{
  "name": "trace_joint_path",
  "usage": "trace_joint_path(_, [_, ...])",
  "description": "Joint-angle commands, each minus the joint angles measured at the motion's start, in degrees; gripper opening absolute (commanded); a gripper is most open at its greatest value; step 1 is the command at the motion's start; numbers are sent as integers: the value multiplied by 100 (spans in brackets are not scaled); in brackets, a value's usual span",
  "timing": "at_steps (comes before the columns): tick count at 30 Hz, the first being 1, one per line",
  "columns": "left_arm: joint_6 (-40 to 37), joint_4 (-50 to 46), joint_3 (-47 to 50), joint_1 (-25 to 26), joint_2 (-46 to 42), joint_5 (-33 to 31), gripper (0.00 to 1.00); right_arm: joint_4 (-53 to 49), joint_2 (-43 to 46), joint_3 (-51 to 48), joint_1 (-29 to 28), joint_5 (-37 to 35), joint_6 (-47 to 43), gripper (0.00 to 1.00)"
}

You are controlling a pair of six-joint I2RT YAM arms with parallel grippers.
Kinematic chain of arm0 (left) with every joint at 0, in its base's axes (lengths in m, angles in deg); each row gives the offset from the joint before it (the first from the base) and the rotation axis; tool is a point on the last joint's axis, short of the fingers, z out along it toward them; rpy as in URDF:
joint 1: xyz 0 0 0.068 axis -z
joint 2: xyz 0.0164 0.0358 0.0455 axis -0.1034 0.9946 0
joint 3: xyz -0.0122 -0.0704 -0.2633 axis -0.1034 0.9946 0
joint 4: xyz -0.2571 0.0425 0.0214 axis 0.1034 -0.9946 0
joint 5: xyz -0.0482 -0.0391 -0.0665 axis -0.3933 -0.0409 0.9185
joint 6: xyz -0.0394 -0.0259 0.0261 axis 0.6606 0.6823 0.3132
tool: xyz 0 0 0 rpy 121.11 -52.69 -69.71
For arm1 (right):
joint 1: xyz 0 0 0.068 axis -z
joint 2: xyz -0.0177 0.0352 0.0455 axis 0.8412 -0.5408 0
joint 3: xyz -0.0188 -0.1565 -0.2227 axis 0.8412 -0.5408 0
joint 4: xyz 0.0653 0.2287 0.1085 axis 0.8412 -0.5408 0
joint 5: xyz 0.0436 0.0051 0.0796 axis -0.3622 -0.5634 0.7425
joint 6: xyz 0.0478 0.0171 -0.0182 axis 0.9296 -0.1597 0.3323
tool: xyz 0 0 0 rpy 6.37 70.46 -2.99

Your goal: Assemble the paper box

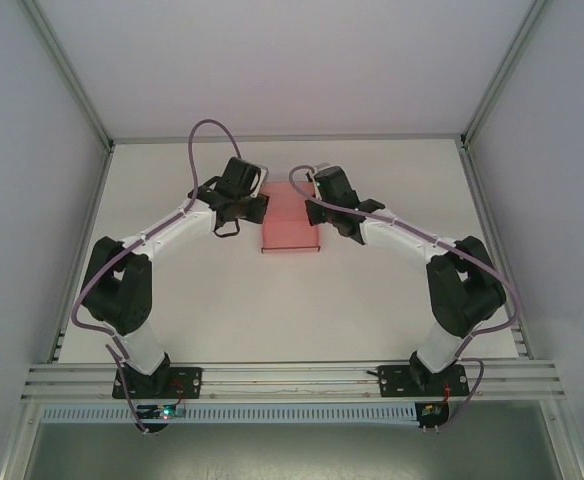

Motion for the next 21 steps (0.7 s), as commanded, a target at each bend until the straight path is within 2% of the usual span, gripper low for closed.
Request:
trace_joint_path(1, [667, 583, 68, 91, -137, -312, 0, 647, 8, -29, -134, -383, 882, 0])
trace_joint_path(3, [802, 858, 212, 148, -160, -338, 0, 780, -18, -71, -193, -591, 1241, 0])
trace_joint_path(8, [1297, 1579, 671, 221, -245, -443, 0, 1839, 8, -540, -329, -832, 1866, 0])
trace_joint_path(15, [1245, 2239, 1148, 349, -339, -775, 0, 2975, -53, -972, -523, -974, 1400, 0])
trace_joint_path(21, [1046, 2860, 1622, 442, -440, -622, 0, 3400, -177, -1350, -587, -879, 949, 0])
